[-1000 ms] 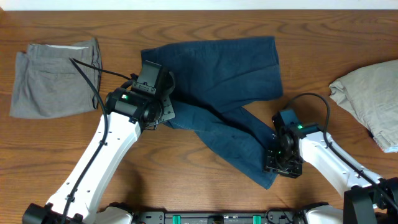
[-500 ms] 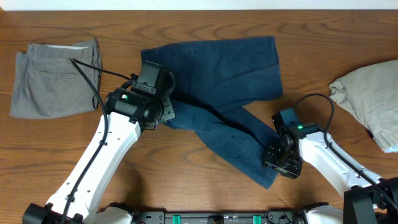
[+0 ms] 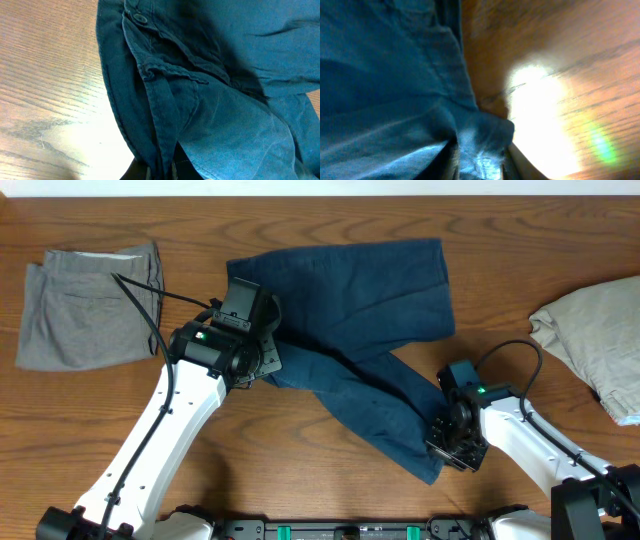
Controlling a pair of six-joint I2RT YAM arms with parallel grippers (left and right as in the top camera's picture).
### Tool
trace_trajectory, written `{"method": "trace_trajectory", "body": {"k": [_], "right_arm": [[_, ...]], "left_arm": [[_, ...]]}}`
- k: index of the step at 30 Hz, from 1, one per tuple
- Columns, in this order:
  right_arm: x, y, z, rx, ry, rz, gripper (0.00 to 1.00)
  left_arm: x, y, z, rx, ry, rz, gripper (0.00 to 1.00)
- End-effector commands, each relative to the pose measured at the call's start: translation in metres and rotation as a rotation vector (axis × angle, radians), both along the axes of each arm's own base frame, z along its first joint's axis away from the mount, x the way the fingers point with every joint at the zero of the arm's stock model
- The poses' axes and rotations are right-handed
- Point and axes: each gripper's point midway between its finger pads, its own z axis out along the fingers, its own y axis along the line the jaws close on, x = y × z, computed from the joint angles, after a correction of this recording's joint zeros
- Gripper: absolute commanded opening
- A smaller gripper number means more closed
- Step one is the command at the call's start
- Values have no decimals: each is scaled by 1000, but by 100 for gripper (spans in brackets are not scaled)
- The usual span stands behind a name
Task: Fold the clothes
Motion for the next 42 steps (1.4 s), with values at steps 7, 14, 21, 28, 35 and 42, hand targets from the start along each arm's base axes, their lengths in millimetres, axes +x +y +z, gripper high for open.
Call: {"method": "trace_trajectory", "body": {"k": [7,14,21,28,35,42], "right_arm": [[-5,-8,-3,-46,10,-50,1],[9,-17,27,-80,-40,-52,3],[23,-17,43,-73,-120,-12,18],[23,-17,43,-74,-119,-12,1],[23,-17,43,-74,-121,-12,1],[64,-5,59,-22,-284,116,1]], "left_arm": [[2,4,1,20,-6,5,6],[2,4,1,20,-7,5,6],[2,4,1,19,-6,5,6],[2,4,1,20,-7,4,6],[2,4,1,20,-7,4,6],[5,3,6,10,-33,5,6]]}}
